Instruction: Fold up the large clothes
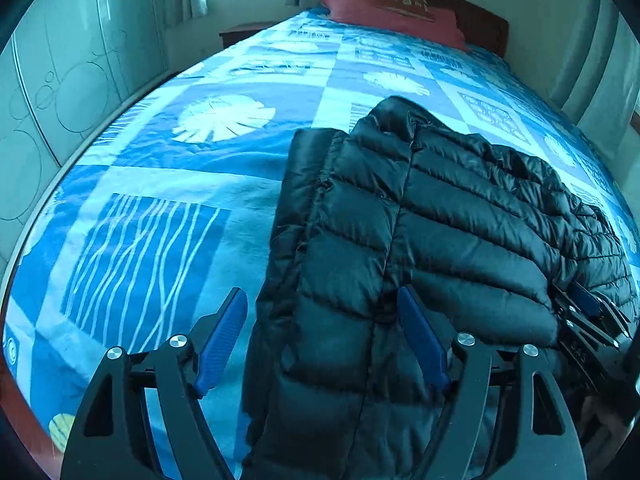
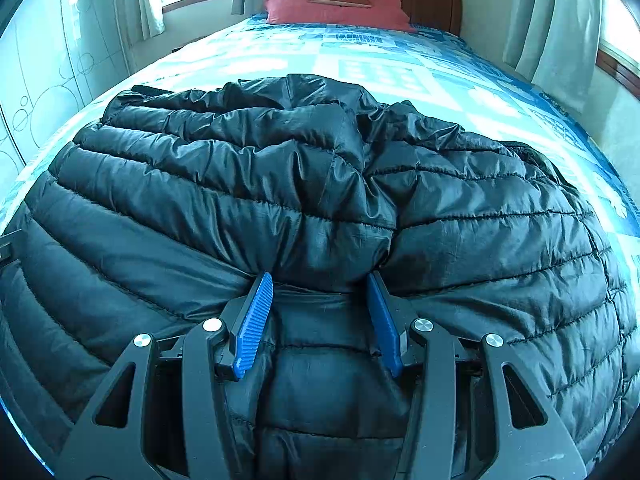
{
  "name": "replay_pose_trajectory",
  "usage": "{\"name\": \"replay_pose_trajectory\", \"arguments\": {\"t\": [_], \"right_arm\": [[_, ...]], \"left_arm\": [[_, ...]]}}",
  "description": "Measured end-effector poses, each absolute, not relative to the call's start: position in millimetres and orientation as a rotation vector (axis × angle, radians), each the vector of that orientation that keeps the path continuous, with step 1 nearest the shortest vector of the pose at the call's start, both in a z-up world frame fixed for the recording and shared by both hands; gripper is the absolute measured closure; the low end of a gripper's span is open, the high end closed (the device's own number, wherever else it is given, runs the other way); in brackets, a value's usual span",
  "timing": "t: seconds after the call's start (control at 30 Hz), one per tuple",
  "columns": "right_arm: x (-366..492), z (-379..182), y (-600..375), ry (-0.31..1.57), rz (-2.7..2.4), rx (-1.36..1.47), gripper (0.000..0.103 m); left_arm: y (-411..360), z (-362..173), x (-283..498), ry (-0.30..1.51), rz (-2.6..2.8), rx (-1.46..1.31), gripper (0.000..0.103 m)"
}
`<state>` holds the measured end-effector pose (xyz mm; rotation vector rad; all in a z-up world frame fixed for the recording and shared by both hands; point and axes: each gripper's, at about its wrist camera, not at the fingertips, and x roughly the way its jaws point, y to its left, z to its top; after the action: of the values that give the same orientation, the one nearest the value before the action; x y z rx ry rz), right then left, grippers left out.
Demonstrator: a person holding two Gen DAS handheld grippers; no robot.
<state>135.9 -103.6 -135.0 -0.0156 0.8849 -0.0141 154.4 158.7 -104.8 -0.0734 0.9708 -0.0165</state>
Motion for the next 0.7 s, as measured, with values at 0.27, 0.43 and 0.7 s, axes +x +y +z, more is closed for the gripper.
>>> {"name": "replay_pose_trajectory", "arguments": {"t": [0.27,0.43,0.7], "right_arm": [[134.7,-138.3,-98.6,0.876,-0.027,-0.023,0.056],[134.0,-139.3,-96.9,0.869,-0.032,-0.029,0.056],[133.1,-139.3,-95.4,0.860,-0.039,-0.036,0.056]], "left_arm": [[175.7,-144.8,188.5,1.126,-0.171,-0.238,0.016],[167.1,-143.0,187.6,1.130,-0.218,-0.195,0.036],[151.3,-126.7,175.2,1.084,-0.224,-0.168,0.076]]}}
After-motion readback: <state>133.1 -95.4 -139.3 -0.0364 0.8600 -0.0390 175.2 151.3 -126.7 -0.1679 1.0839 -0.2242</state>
